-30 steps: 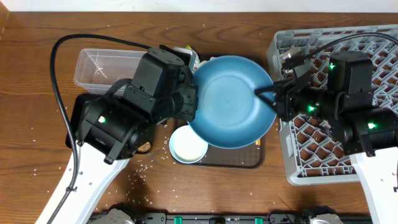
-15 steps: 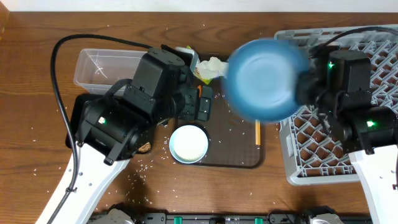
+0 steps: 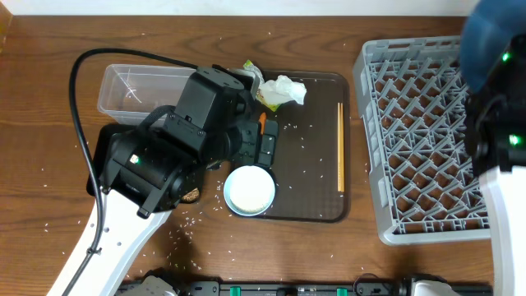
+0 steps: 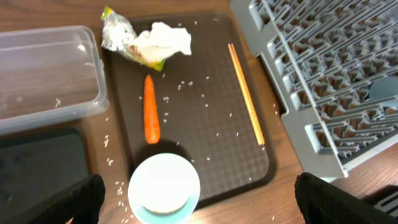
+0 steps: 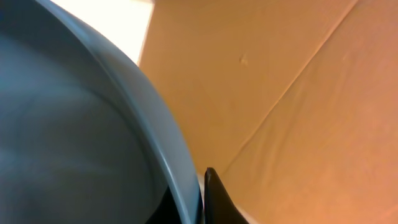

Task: Sort waste into correct bins and load items into the dishwasher rack
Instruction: 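Place the teal plate upright in the dish rack with right gripper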

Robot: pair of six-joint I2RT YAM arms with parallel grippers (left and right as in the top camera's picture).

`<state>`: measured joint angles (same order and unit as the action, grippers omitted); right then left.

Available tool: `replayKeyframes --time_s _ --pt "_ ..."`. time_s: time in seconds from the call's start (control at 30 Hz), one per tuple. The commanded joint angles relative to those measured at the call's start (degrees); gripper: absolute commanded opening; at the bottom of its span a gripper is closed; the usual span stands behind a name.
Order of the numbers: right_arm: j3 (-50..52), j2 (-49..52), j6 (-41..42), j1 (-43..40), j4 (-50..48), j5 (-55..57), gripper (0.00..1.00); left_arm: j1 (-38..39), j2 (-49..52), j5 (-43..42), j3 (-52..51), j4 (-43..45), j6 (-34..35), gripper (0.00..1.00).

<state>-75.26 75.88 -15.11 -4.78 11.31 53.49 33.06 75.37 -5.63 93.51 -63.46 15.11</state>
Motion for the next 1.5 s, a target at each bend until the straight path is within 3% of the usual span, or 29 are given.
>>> replayKeyframes --time_s 0.0,0.07,0.27,0.5,1.03,1.1,1.23,1.47 --pt "-0.44 5.14 -22.27 -2.64 -5.31 2.01 0.01 -0.2 -0.15 0.48 0.48 -0.55 -0.31 0.98" --pt "-0.44 8.41 -28.2 -3.19 -8.04 2.29 0.01 -0.2 -0.15 0.46 0.48 -0.55 -0.31 0.98" --pt "-0.44 17.62 -32.3 -3.19 -14.53 10.12 0.01 -0.2 -0.15 0.46 0.48 -0.57 -0.31 0.98" --pt "-0.44 25.55 -52.35 -3.85 -38.53 13.6 0.01 -0.2 -0.15 0.46 0.48 -0.9 -0.31 0.98" --pt "-0.42 29.05 -50.86 -4.15 -29.64 11.17 0.01 -0.2 -0.15 0.46 0.48 -2.21 -0.31 0.98" --pt "-0.42 29.05 -48.72 -3.98 -25.7 9.09 0.07 -0.2 -0.15 0.46 0.46 -2.49 -0.31 0.97" --pt "-0.42 29.05 -45.05 -3.13 -17.31 5.68 0.47 -0.2 -0.15 0.46 0.48 -2.97 -0.31 0.98" --pt "-0.42 28.92 -38.21 -2.4 -15.78 4.33 0.75 -0.2 -0.15 0.46 0.48 -3.96 -0.31 0.98"
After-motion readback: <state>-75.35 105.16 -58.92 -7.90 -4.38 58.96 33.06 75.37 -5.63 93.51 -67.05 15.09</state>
